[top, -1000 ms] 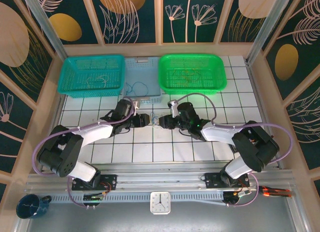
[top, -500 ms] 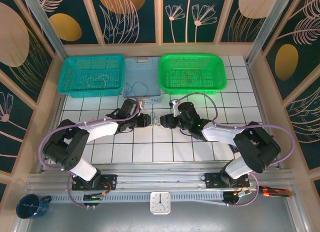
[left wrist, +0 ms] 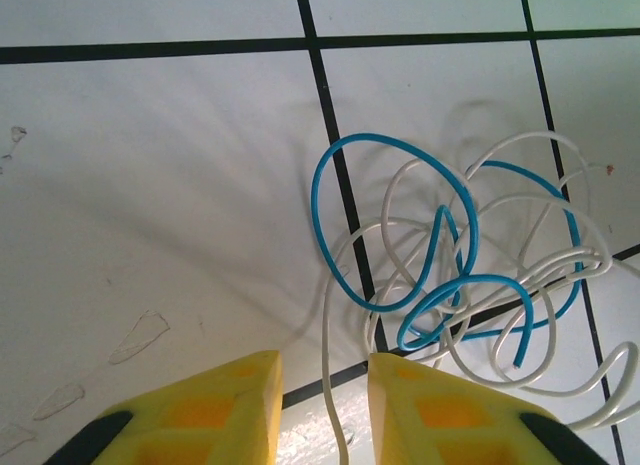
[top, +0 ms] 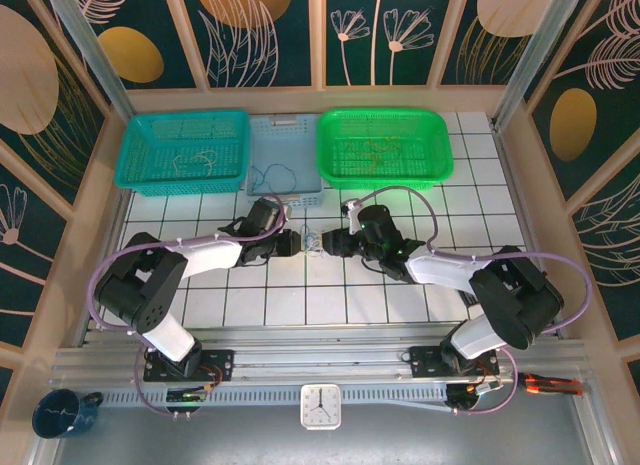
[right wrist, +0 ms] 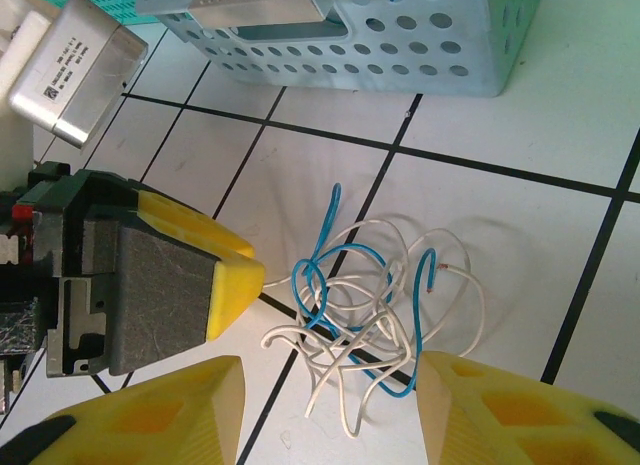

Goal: Untangle the cables

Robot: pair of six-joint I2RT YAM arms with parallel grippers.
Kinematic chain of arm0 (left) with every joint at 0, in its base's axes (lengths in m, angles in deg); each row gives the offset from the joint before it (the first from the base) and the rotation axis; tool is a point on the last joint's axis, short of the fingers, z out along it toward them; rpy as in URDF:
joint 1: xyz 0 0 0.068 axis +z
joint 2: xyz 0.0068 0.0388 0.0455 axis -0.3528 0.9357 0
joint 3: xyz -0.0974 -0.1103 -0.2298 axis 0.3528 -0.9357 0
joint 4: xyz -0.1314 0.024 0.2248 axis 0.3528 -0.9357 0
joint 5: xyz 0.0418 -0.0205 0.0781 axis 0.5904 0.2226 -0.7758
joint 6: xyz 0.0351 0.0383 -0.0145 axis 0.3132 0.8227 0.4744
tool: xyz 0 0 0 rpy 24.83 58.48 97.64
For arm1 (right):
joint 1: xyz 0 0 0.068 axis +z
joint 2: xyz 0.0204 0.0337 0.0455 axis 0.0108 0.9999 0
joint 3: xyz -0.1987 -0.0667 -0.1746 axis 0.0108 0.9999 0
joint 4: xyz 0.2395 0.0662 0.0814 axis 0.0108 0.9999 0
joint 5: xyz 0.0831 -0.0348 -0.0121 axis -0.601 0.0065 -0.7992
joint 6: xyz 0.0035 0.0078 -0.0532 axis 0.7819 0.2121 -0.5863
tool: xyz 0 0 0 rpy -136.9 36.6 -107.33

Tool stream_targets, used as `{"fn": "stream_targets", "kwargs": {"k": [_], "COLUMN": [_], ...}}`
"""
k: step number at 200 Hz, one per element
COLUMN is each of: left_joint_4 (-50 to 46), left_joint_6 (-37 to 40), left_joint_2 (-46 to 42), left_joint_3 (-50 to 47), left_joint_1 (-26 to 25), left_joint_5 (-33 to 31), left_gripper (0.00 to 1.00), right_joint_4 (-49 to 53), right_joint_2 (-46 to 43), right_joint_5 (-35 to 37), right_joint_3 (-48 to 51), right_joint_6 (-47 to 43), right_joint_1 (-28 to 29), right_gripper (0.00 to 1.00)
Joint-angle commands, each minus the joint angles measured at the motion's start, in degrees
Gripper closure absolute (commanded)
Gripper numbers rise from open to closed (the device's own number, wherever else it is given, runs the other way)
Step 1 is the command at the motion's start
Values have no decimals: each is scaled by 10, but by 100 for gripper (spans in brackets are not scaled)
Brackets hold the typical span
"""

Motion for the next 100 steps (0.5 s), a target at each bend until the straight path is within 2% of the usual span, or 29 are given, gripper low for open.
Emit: {"fn": "stream_targets", "kwargs": {"k": [1, 48, 100], "left_joint_4": [-9, -24, -69], "left_joint_6": [7, 19, 26], "left_joint_2": [10, -2, -71], "left_joint_3": [12, 25, 83], "left_joint_1": [-5, -5, -5], "left_joint_5": [-4, -9, 30], "left_gripper": [78, 100, 100], "right_joint_4": [-9, -8, -17], "right_joint_2": [-17, -21, -38], "right_joint_5": [9, 7, 12], "right_joint_3": [6, -1, -17], "right_joint_6": [2, 2, 0], "right_joint_1": [-4, -3, -4], "right_gripper": [51, 51, 51]}}
